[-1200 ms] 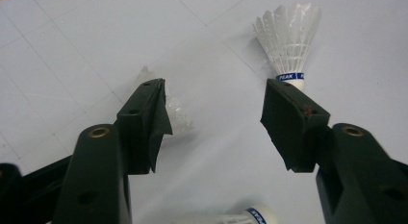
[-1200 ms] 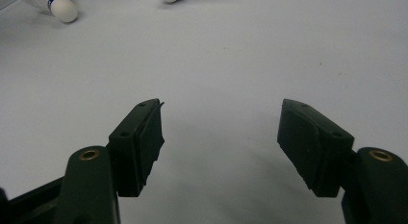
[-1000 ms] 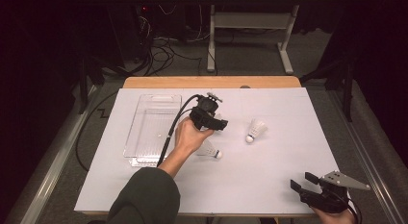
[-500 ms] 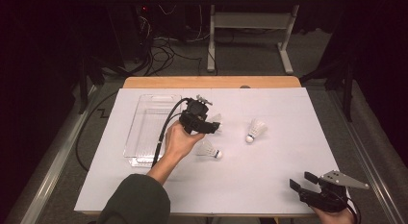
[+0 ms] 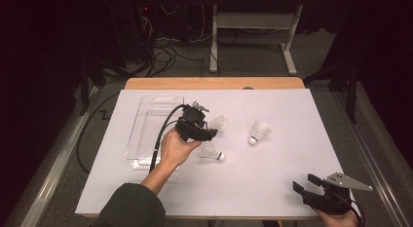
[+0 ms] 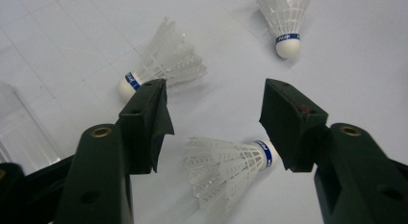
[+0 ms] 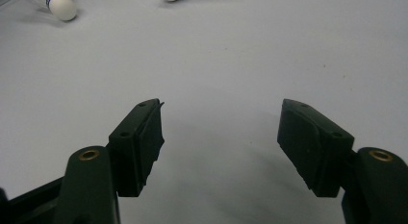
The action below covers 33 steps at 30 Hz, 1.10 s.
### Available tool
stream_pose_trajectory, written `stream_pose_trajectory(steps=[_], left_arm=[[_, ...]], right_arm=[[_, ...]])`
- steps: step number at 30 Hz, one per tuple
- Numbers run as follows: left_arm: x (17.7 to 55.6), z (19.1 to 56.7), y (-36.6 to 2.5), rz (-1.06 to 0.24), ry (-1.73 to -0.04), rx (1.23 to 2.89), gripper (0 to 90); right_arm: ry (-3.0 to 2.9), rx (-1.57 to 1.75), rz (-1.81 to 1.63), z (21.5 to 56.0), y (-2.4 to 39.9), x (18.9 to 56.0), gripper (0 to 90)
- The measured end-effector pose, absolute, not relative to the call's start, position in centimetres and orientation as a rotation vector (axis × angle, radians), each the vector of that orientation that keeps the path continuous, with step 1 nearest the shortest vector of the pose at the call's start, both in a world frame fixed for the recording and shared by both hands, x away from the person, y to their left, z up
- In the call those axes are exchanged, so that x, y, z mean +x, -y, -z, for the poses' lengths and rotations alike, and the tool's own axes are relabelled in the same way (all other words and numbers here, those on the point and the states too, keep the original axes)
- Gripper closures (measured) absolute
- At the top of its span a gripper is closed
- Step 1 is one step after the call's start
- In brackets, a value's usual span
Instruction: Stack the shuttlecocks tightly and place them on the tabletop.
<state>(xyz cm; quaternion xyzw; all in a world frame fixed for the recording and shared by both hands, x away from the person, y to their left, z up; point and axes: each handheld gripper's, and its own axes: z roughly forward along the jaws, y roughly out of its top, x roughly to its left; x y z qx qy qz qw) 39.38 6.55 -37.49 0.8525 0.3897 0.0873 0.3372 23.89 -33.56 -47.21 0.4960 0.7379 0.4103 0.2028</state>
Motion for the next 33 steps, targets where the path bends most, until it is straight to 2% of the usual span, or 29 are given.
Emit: stream_pose_trajectory(steps=[33], left_arm=[[36.1,38.0,-10.0,-0.224,-1.015,2.164,43.4]], right_arm=[[-2.056,1.389,-1.138,47.2,33.5,23.9,33.1]])
